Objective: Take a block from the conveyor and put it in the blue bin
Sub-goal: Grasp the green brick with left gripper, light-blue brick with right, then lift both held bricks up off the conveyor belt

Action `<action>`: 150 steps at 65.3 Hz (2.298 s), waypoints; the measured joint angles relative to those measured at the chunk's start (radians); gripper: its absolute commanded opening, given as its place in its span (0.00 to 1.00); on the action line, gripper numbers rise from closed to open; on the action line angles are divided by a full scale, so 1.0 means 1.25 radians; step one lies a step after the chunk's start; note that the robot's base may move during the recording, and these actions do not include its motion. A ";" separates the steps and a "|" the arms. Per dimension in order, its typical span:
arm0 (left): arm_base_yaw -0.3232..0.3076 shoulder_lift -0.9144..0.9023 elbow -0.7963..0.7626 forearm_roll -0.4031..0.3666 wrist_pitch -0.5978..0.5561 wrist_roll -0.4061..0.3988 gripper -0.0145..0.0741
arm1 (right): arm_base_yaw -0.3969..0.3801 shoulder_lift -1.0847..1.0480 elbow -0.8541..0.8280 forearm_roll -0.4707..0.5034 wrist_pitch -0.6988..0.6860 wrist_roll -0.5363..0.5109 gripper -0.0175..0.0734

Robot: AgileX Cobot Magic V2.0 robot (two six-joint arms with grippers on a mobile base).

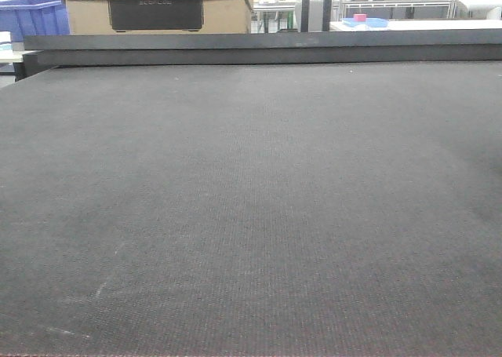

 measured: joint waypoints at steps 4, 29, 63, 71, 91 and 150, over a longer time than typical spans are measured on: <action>0.000 0.008 0.001 0.002 -0.013 0.000 0.47 | 0.000 0.000 0.000 0.000 0.000 0.000 0.01; 0.000 0.083 -0.002 0.003 0.013 -0.023 0.19 | 0.000 0.000 0.000 0.000 0.018 0.002 0.01; 0.000 -0.124 -0.002 -0.095 -0.046 -0.015 0.04 | 0.000 -0.118 0.016 0.000 -0.075 -0.030 0.01; 0.000 -0.239 0.048 -0.159 -0.156 -0.006 0.04 | 0.000 -0.194 0.064 0.000 -0.178 -0.033 0.01; 0.000 -0.529 0.272 -0.237 -0.466 -0.003 0.04 | 0.000 -0.473 0.341 0.000 -0.506 -0.036 0.01; 0.000 -0.933 0.392 -0.115 -0.526 0.000 0.04 | 0.000 -0.876 0.454 -0.068 -0.663 -0.036 0.01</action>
